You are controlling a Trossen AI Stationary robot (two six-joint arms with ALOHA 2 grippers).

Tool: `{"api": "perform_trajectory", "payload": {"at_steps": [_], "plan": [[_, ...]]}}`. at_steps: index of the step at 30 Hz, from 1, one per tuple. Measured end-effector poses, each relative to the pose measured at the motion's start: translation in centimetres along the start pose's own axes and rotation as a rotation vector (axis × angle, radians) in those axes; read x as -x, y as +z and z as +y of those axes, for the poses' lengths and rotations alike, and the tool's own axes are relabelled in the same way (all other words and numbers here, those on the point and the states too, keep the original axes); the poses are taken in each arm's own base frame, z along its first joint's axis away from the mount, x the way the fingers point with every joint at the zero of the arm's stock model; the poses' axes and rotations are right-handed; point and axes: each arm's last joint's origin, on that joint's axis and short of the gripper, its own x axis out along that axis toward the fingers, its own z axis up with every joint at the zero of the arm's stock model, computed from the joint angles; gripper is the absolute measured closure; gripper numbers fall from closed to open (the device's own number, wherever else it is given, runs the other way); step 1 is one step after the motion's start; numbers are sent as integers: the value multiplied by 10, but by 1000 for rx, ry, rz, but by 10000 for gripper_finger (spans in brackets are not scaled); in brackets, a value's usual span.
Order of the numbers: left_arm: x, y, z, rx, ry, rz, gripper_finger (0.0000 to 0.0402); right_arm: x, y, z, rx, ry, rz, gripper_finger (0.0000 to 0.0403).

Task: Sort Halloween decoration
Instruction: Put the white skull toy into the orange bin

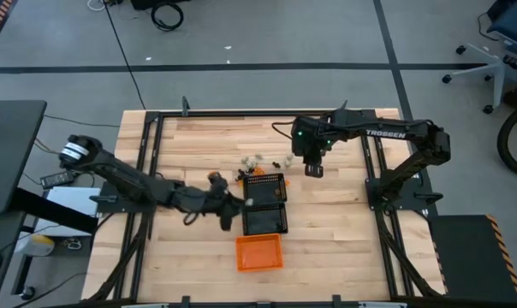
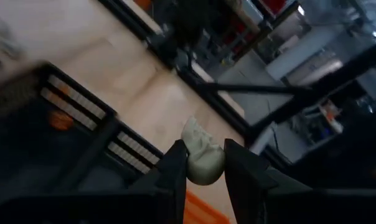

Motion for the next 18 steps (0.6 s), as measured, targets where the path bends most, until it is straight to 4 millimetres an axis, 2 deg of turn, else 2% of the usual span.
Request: {"api": "perform_trajectory", "payload": {"at_steps": [7, 14, 18], "plan": [[-41, -28, -38, -14, 68, 147, 310, -1, 8, 16, 26, -10, -57, 286], [-71, -52, -58, 18, 199, 303, 310, 3, 8, 28, 67, -58, -79, 286], [-78, -65, -66, 33, 219, 369, 310, 5, 8, 33, 82, -52, -89, 286]]}}
